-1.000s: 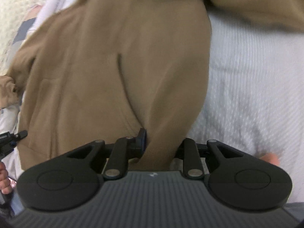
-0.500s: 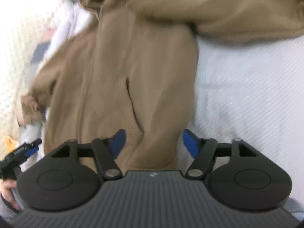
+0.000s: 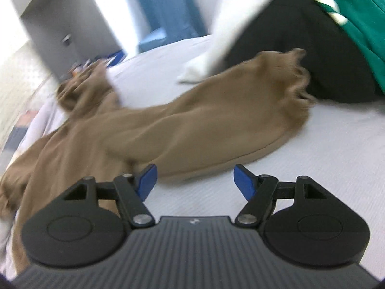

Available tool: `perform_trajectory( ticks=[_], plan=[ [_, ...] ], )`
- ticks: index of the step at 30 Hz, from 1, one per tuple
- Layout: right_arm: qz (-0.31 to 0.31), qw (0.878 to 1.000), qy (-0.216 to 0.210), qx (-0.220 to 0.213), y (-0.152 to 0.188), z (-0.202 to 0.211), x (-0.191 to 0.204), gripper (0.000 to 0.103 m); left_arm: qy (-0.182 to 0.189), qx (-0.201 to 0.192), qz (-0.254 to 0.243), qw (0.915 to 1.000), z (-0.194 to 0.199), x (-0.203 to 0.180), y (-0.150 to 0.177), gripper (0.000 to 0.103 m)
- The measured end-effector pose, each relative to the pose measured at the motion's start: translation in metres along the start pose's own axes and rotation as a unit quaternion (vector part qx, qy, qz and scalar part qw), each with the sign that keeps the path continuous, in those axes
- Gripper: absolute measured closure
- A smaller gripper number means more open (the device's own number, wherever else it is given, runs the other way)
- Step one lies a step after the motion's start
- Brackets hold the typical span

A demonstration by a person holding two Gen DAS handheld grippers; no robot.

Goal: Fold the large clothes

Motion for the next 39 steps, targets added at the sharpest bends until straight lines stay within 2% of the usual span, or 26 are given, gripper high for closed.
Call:
perform_trajectory(
  ticks=[2, 6, 10, 12, 14, 18, 20, 21, 23, 26, 30, 35, 39],
  plan=[
    [-0.019, 1.000, 0.012, -0.003, -0.003, -0.013, -0.021, 0.031, 0.016, 0.005, -0.019, 0.9997, 0.006, -0.031, 0.003, 0.036],
    [-0.072, 0.997, 0.029, 0.017, 0.000, -0.045, -0.063, 0.031, 0.023, 0.007, -0.048, 0.9986, 0.011, -0.075, 0.007, 0.036],
    [-0.107, 0.993, 0.042, 0.025, 0.008, -0.071, -0.084, 0.031, 0.033, -0.002, -0.074, 0.9967, 0.010, -0.094, 0.006, 0.036],
    [-0.114, 0.992, 0.049, 0.021, 0.011, -0.080, -0.091, 0.031, 0.027, -0.004, -0.081, 0.9963, -0.001, -0.088, 0.002, 0.036],
    [-0.119, 0.992, 0.048, 0.002, 0.008, -0.085, -0.095, 0.031, 0.031, 0.004, -0.067, 0.9972, -0.018, -0.072, -0.001, 0.036],
    [-0.119, 0.991, 0.053, -0.019, -0.002, -0.094, -0.098, 0.031, 0.043, 0.048, -0.020, 0.9977, -0.050, -0.038, -0.004, 0.036],
    [-0.125, 0.990, 0.056, -0.026, -0.008, -0.097, -0.099, 0.031, 0.033, 0.046, -0.004, 0.9984, -0.059, -0.026, -0.007, 0.036],
    [-0.128, 0.990, 0.057, -0.028, -0.010, -0.100, -0.101, 0.031, 0.040, 0.051, 0.004, 0.9979, -0.064, -0.023, -0.008, 0.036],
    [-0.133, 0.989, 0.060, -0.034, -0.015, -0.104, -0.104, 0.031, 0.062, 0.063, 0.015, 0.9960, -0.071, -0.021, -0.011, 0.036],
    [-0.155, 0.985, 0.060, -0.046, -0.022, -0.111, -0.111, 0.031, 0.066, 0.065, 0.033, 0.9951, -0.080, -0.013, -0.017, 0.036],
    [-0.160, 0.984, 0.056, -0.058, -0.026, -0.121, -0.114, 0.031, 0.092, 0.101, 0.058, 0.9889, -0.095, -0.008, -0.020, 0.036],
    [-0.175, 0.981, 0.042, -0.073, -0.029, -0.127, -0.116, 0.029, 0.092, 0.101, 0.083, 0.9871, -0.106, 0.002, -0.029, 0.036],
    [-0.180, 0.980, 0.029, -0.084, -0.036, -0.127, -0.128, 0.029, 0.093, 0.134, 0.093, 0.9822, -0.124, -0.001, -0.024, 0.036]
  ],
)
Point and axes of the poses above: each gripper's, at about its wrist camera, not at the fingertips, and z roughly against the way its jaws point, x to its left, y to its underside, the point moved 6 cm from there along -z, roughly the way its jaws point, and after that the axes turned 4 degrees about y, right-handed, at the moved point
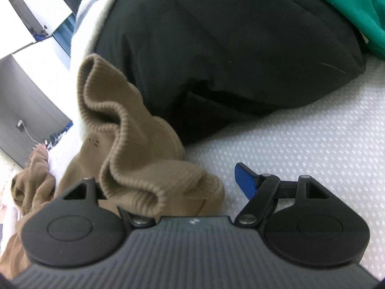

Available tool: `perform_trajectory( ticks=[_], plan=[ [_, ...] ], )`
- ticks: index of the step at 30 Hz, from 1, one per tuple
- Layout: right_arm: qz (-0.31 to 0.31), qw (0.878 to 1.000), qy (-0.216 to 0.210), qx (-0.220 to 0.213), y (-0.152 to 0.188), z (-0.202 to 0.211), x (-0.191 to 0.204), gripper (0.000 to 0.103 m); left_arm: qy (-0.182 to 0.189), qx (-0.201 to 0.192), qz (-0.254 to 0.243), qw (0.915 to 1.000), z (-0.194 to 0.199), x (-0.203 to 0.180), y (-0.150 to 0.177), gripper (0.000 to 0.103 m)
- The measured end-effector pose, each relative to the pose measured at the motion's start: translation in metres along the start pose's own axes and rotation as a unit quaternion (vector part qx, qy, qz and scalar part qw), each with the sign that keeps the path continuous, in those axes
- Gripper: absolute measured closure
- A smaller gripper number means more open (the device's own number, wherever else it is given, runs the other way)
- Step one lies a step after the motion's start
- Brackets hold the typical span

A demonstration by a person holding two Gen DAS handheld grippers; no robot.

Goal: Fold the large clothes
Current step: 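Lift the sleeve cuff with the right gripper and pull it outward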

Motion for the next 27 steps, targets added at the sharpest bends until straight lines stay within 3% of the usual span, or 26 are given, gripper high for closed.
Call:
perform_trajectory(
  ticks=[5, 10, 15, 19, 24, 27],
  plan=[
    [-0.036, 0.998, -0.042, -0.024, -0.009, -0.003, -0.006, 0.029, -0.030, -0.024, -0.014, 0.9992, -0.015, 0.002, -0.005, 0.036],
    [-0.070, 0.992, -0.091, -0.054, -0.016, -0.006, -0.010, 0.029, -0.046, -0.025, -0.001, 0.9986, -0.043, 0.022, 0.007, 0.036],
    [-0.058, 0.989, -0.109, -0.076, -0.023, -0.008, -0.003, 0.031, -0.121, -0.075, -0.018, 0.9896, -0.063, 0.068, 0.010, 0.036],
    [-0.024, 0.992, -0.096, -0.076, -0.018, 0.011, 0.012, 0.065, -0.172, -0.088, -0.016, 0.9810, -0.078, 0.110, 0.014, 0.036],
    [0.030, 0.996, -0.053, -0.071, -0.027, 0.034, 0.038, 0.077, -0.197, -0.088, -0.007, 0.9765, -0.091, 0.153, 0.017, 0.036],
    [0.046, 0.993, -0.062, -0.093, -0.041, 0.065, 0.052, 0.078, -0.179, -0.089, 0.002, 0.9798, -0.094, 0.167, 0.014, 0.036]
  ],
)
Point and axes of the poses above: each gripper's, at about its wrist camera, not at the fingertips, and z roughly against the way its jaws point, x to its left, y to its underside, the point moved 6 cm from there along -z, roughly the way its jaws point, and after that the axes turned 4 degrees about y, right-handed, at the moved point
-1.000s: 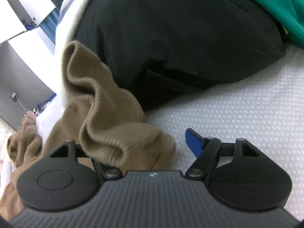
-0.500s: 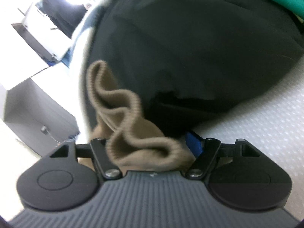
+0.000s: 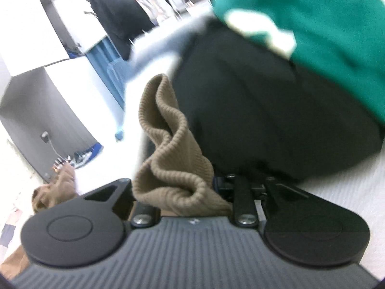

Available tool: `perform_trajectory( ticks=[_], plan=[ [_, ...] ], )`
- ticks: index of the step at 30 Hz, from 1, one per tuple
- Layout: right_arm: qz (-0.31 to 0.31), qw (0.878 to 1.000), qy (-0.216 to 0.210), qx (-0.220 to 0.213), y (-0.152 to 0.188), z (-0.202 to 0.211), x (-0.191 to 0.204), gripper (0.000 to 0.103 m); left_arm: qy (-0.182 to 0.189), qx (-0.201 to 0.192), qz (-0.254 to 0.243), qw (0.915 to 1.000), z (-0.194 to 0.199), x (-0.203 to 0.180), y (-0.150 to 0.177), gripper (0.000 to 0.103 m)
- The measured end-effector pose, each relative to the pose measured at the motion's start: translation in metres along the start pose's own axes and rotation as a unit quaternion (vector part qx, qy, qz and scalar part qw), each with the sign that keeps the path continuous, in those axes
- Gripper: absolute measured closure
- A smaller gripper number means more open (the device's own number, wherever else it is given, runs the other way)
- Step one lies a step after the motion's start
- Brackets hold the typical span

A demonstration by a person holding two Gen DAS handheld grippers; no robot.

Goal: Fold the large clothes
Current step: 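Lift the sleeve cuff with the right gripper and pull it outward, then lay the held sleeve across the hoodie body and open the right gripper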

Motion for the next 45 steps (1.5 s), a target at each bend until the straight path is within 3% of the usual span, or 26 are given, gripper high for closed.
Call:
perform_trajectory(
  ticks=[5, 10, 13, 17, 22, 30, 35, 38, 41, 45],
  plan=[
    [0.006, 0.999, 0.002, -0.047, -0.048, 0.034, 0.022, 0.080, -0.002, -0.023, -0.012, 0.9997, -0.001, 0.001, -0.009, 0.036],
    [-0.008, 0.992, 0.054, -0.111, -0.120, 0.057, 0.022, 0.082, 0.009, -0.027, -0.003, 0.9996, 0.000, 0.005, -0.012, 0.036],
    [-0.008, 0.988, 0.087, -0.128, -0.153, 0.059, 0.027, 0.083, 0.021, -0.021, 0.010, 0.9995, -0.001, 0.009, -0.014, 0.036],
    [0.033, 0.983, 0.119, -0.138, -0.170, 0.047, 0.056, 0.083, 0.023, -0.020, 0.013, 0.9994, -0.001, 0.013, -0.018, 0.036],
    [0.056, 0.982, 0.112, -0.143, -0.166, 0.042, 0.104, 0.083, 0.034, -0.029, 0.016, 0.9989, 0.009, 0.016, -0.025, 0.036],
    [0.155, 0.973, 0.048, -0.165, -0.112, 0.076, 0.241, 0.083, 0.067, -0.056, 0.008, 0.9962, 0.026, 0.020, -0.034, 0.036],
    [0.239, 0.948, -0.010, -0.209, -0.063, 0.103, 0.348, 0.083, 0.090, -0.088, 0.028, 0.9916, 0.049, 0.043, -0.045, 0.036],
    [0.273, 0.936, -0.057, -0.215, -0.015, 0.118, 0.408, 0.083, 0.088, -0.107, 0.046, 0.9893, 0.061, 0.067, -0.056, 0.036],
    [0.286, 0.932, -0.108, -0.195, 0.036, 0.120, 0.454, 0.083, 0.080, -0.131, 0.076, 0.9853, 0.071, 0.098, -0.070, 0.036],
    [0.316, 0.919, -0.172, -0.160, 0.124, 0.120, 0.503, 0.083, 0.037, -0.175, 0.102, 0.9785, 0.084, 0.144, -0.083, 0.036]
  ],
)
Point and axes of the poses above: each gripper's, at about its wrist camera, not at the fingertips, and z roughly against the way its jaws point, x to its left, y to its underside, the point moved 6 cm from there along -z, roughly the way its jaws point, and after that the axes turned 4 degrees about y, right-handed, at the moved point
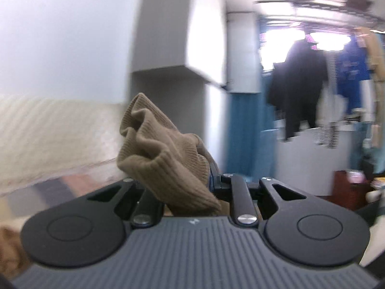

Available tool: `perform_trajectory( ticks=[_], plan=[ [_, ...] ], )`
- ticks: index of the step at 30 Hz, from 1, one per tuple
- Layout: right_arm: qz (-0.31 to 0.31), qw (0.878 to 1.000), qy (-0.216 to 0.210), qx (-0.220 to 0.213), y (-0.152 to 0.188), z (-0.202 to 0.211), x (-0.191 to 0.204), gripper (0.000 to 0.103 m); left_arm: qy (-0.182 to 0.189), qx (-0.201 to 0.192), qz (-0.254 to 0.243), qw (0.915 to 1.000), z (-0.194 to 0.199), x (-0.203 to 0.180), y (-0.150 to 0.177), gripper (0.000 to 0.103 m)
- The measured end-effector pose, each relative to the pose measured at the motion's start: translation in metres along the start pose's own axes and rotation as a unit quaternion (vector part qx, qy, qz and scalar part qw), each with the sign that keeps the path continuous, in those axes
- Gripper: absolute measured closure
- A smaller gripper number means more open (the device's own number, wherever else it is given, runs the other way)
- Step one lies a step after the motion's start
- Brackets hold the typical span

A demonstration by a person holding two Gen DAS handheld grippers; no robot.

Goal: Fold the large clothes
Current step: 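Lay the held sleeve across the hoodie body and open the right gripper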

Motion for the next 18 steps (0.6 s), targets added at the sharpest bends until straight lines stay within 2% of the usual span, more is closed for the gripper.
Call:
perform_trajectory(
  ticks=[2, 5, 10, 12, 15, 18],
  plan=[
    [0.013, 0.999, -0.037, 0.014, 0.028, 0.001, 0.041, 0.082, -0.016, -0.015, 0.015, 0.9997, 0.002, 0.019, -0.007, 0.036],
    [0.033, 0.994, -0.091, 0.053, 0.082, 0.006, 0.097, 0.082, -0.012, -0.023, 0.047, 0.9986, 0.004, 0.040, -0.013, 0.036],
    [0.041, 0.973, -0.155, 0.167, 0.182, 0.002, 0.155, 0.081, -0.011, -0.037, 0.074, 0.9965, -0.006, 0.061, -0.017, 0.036],
    [0.038, 0.964, -0.180, 0.191, 0.210, 0.004, 0.169, 0.081, -0.011, -0.040, 0.083, 0.9957, -0.011, 0.069, -0.020, 0.036],
    [0.055, 0.956, -0.212, 0.196, 0.230, 0.012, 0.190, 0.075, -0.009, -0.039, 0.093, 0.9949, -0.020, 0.078, -0.020, 0.036],
    [0.053, 0.951, -0.221, 0.207, 0.229, 0.011, 0.188, 0.074, -0.010, -0.040, 0.102, 0.9940, -0.030, 0.085, -0.021, 0.036]
  ],
)
Point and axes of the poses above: each gripper's, at about its wrist camera, not at the fingertips, and z roughly against the way its jaws point, x to its left, y to its underside, the point moved 6 cm from there along -z, roughly the way its jaws point, and after that the axes turned 4 degrees about y, right-handed, at the moved point
